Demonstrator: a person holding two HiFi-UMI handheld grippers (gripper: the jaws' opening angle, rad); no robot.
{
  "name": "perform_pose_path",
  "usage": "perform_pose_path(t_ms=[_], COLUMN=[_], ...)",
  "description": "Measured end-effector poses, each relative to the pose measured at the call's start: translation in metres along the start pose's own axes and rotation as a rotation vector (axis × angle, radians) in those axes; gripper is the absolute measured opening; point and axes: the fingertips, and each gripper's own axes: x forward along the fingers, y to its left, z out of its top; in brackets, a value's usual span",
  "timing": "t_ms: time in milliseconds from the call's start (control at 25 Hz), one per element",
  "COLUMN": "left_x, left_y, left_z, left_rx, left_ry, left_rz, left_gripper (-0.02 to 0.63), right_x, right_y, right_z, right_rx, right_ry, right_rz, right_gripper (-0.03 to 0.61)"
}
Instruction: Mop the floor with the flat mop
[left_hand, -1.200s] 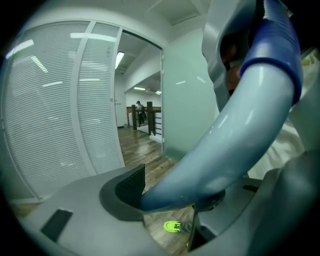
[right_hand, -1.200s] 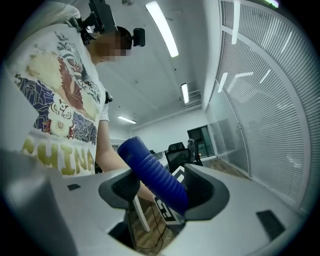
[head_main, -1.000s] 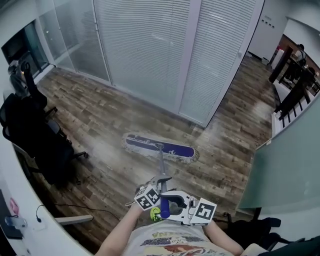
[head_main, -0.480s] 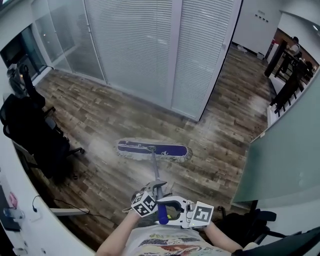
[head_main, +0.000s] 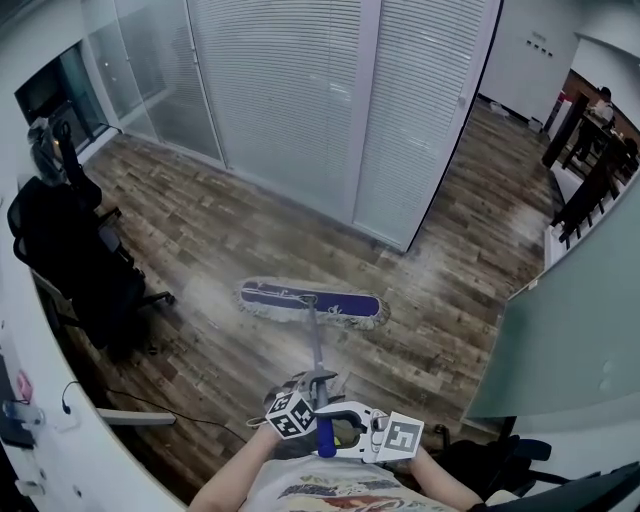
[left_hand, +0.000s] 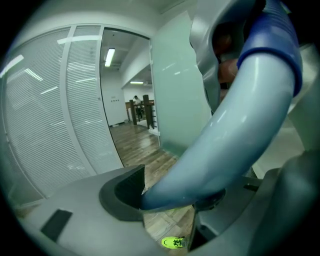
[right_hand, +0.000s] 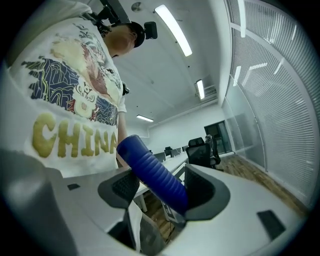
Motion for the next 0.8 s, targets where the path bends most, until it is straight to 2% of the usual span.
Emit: perform_pose_path(t_ms=[240, 640, 720, 800], left_x=[-0.001, -0.022, -0.017, -0.008], left_y=[0.068, 0.234, 0.262, 0.281], left_z=[-0.014, -0.014, -0.013, -0.016], left_rx=[-0.021, -0.072, -0.056, -0.032], left_ry=[-0.016, -0.085, -0.081, -0.061], left_rz=[0.024, 0.036, 0.037, 0.023], left_gripper=[0.207, 0.206, 0.206, 0.205], right_x=[0.022, 0.073, 0.073, 0.073], right_y=[-0.063, -0.225, -0.252, -0.273], right_z=[-0.002, 0.065, 0.069, 0.063], right_rx=[0.006, 0.023, 0.018, 0.004], right_ry=[0.055, -0.157, -0.169, -0.129], right_rz=[0.010, -0.054, -0.061, -0.042], right_gripper=[0.262, 0.262, 0.262, 0.262])
